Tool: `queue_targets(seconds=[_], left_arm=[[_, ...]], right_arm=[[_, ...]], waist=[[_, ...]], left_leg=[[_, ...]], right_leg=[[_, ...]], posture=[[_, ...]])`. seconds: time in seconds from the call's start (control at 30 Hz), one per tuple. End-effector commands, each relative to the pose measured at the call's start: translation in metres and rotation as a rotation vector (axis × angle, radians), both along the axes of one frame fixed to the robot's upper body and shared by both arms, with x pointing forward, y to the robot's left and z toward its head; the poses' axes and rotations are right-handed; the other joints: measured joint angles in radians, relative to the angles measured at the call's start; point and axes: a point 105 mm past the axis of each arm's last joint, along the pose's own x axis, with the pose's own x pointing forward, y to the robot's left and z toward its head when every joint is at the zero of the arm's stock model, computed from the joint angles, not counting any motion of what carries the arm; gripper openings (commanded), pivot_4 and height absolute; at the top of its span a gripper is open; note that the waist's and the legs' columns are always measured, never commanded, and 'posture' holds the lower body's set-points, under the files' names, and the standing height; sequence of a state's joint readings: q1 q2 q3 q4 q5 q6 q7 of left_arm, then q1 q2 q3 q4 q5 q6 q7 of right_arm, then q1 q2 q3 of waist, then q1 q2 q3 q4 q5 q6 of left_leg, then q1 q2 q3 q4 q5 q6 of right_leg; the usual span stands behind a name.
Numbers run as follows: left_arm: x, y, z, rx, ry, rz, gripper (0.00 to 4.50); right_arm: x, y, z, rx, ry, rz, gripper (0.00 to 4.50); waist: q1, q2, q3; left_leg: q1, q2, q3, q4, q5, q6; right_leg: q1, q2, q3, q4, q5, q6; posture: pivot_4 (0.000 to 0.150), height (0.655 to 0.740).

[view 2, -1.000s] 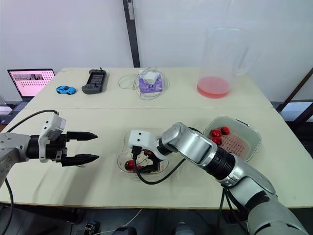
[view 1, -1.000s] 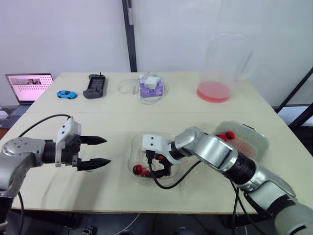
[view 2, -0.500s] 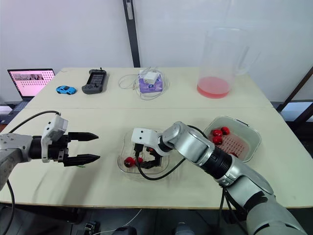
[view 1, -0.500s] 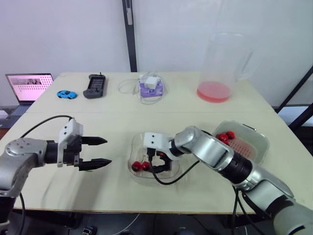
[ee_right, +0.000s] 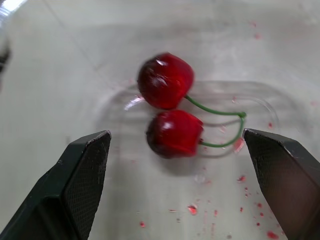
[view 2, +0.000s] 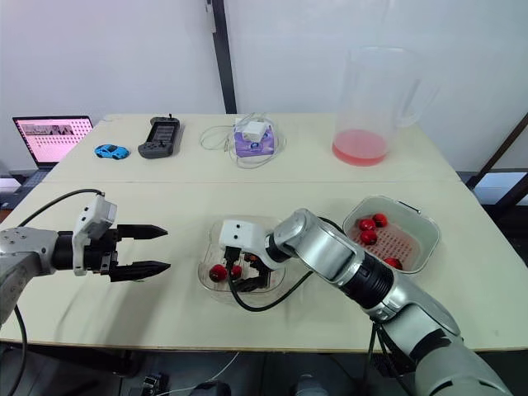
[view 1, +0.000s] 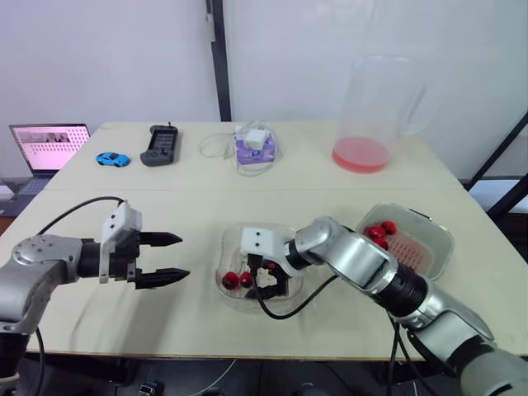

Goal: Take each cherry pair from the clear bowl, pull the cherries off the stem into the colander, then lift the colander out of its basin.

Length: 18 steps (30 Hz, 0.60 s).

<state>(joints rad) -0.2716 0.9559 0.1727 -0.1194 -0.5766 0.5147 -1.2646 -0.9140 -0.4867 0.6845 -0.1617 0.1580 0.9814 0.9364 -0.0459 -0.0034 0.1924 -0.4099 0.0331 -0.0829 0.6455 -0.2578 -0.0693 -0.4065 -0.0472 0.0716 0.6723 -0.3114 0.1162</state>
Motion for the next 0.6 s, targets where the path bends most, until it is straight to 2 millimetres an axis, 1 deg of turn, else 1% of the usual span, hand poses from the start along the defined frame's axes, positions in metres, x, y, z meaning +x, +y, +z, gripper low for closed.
queue_targets(seconds=[0.03, 0.1, 0.3, 0.5, 0.6], left_arm=[[0.0013, 0.0034, 0.0065, 0.010, -0.038, 0.008, 4.50], [0.0020, 0.0060, 0.0048, 0.018, -0.037, 0.017, 4.50], [0.0022, 0.0074, 0.0023, 0.023, -0.033, 0.019, 4.50], [0.0026, 0.0079, 0.0008, 0.029, -0.034, 0.020, 4.50], [0.0028, 0.0079, 0.0001, 0.034, -0.033, 0.020, 4.50]], right_arm=[[-0.0037, 0.0085, 0.0061, 0.021, -0.029, 0.044, 3.69], [-0.0029, 0.0106, 0.0088, 0.034, -0.030, 0.043, 2.78], [-0.0039, 0.0131, 0.0102, 0.041, -0.032, 0.058, 2.78], [-0.0006, 0.0119, 0.0071, 0.034, -0.032, 0.047, 2.78], [0.0001, 0.0117, 0.0047, 0.029, -0.028, 0.044, 1.98]], waist=[[0.000, 0.000, 0.000], [0.000, 0.000, 0.000], [0.001, 0.000, 0.000], [0.000, 0.000, 0.000], [0.000, 0.000, 0.000]], left_leg=[[0.000, 0.000, 0.000, 0.000, 0.000, 0.000], [0.000, 0.000, 0.000, 0.000, 0.000, 0.000], [0.000, 0.000, 0.000, 0.000, 0.000, 0.000], [0.000, 0.000, 0.000, 0.000, 0.000, 0.000], [0.000, 0.000, 0.000, 0.000, 0.000, 0.000]], right_leg=[[0.000, 0.000, 0.000, 0.000, 0.000, 0.000], [0.000, 0.000, 0.000, 0.000, 0.000, 0.000], [0.000, 0.000, 0.000, 0.000, 0.000, 0.000], [0.000, 0.000, 0.000, 0.000, 0.000, 0.000], [0.000, 0.000, 0.000, 0.000, 0.000, 0.000]], posture=[[0.150, 0.7332], [0.150, 0.7332], [0.150, 0.7332], [0.150, 0.7332], [0.150, 0.7332]])
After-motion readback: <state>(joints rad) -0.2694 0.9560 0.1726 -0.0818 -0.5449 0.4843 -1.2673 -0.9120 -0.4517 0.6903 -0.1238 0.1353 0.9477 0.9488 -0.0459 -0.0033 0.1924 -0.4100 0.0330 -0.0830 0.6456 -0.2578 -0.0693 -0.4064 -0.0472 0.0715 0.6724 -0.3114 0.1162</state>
